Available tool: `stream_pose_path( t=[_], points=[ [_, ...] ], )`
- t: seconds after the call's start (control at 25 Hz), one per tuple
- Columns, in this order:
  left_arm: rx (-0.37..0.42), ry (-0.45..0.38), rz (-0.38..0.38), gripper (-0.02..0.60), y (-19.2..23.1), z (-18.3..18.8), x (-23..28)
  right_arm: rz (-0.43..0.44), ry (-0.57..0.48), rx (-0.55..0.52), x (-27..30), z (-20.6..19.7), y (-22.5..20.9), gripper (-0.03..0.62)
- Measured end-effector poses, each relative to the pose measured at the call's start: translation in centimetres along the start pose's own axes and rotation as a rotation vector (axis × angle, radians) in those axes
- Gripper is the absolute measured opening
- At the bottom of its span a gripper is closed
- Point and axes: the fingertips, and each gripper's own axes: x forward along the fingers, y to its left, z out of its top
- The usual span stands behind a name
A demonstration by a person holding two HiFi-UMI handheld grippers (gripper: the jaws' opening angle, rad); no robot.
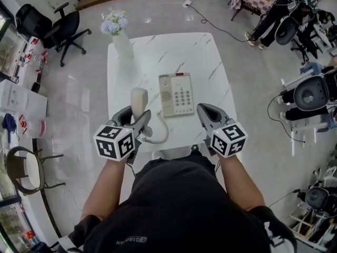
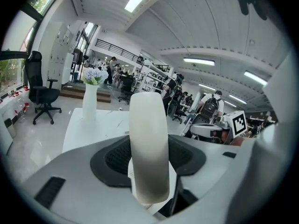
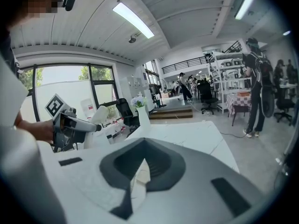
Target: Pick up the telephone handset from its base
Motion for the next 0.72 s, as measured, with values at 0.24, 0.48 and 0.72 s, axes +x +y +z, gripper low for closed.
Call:
stream_pose_path(
  t=[0.24,0.48,0.72],
  points=[
    [0.001,-0.007,-0.002,0.227,-0.02,0.37,-0.25,-0.004,0.007,-0.004,0.14,-0.05,-0.01,0.002],
    [-0.003,-0.01,0.008,0.227,0.08,0.63,-0.1,0.002,0.015,-0.008,0.44,-0.01,-0.27,0.002],
    [-0.002,-0.013,0.012,0.227,0.02,0.39,-0.04,0.008,0.014,-0.01,0.66,-0.33,-0.35,0.002]
  ],
)
